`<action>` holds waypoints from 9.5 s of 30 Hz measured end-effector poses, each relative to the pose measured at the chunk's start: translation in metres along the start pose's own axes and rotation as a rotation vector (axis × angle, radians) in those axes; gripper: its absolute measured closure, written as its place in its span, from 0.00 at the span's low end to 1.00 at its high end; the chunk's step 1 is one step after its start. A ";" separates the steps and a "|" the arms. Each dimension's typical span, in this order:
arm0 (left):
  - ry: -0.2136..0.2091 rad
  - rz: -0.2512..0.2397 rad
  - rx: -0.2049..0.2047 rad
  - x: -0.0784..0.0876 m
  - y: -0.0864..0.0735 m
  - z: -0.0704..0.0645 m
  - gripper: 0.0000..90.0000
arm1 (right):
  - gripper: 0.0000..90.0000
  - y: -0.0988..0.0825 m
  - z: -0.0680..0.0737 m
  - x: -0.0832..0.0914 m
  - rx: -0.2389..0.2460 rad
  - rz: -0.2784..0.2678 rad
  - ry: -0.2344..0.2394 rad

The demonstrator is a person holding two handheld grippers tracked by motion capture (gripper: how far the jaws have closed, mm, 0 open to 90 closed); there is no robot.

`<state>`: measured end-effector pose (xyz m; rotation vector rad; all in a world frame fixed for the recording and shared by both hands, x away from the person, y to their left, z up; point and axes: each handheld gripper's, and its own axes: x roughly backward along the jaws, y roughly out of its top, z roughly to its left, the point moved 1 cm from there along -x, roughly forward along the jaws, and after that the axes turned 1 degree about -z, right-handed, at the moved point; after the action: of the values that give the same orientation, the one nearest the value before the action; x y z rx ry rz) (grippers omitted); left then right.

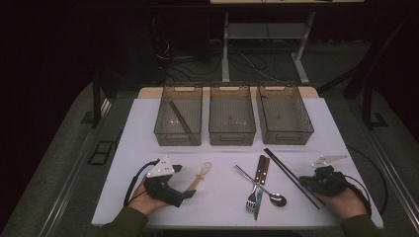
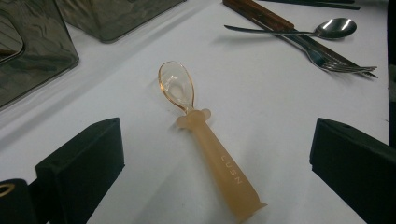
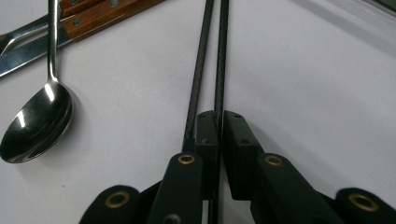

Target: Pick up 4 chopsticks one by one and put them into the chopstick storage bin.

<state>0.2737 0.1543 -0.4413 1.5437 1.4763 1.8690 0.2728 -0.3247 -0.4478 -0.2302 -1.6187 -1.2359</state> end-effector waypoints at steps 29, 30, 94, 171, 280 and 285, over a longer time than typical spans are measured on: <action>-0.001 0.002 0.000 0.000 0.000 0.000 0.02 | 0.95 0.007 0.004 -0.010 0.026 -0.035 -0.038; -0.001 0.002 -0.001 0.000 0.000 0.000 0.02 | 0.95 0.007 0.004 -0.010 0.028 -0.031 -0.038; 0.006 -0.005 0.004 0.000 0.000 0.000 0.02 | 0.95 0.059 0.022 0.039 0.076 -0.277 0.183; -0.015 -0.027 0.030 -0.003 0.000 -0.001 0.00 | 0.95 0.274 0.098 -0.086 0.023 -0.264 0.124; -0.005 -0.018 0.020 -0.002 -0.001 -0.001 0.00 | 0.21 0.119 0.048 -0.022 0.050 -0.279 0.187; -0.002 -0.017 0.021 -0.002 -0.001 -0.002 0.00 | 0.25 0.100 0.040 -0.014 0.034 -0.273 0.169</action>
<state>0.2726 0.1523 -0.4430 1.5372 1.5086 1.8475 0.3219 -0.2421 -0.3969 0.1190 -1.5575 -1.3927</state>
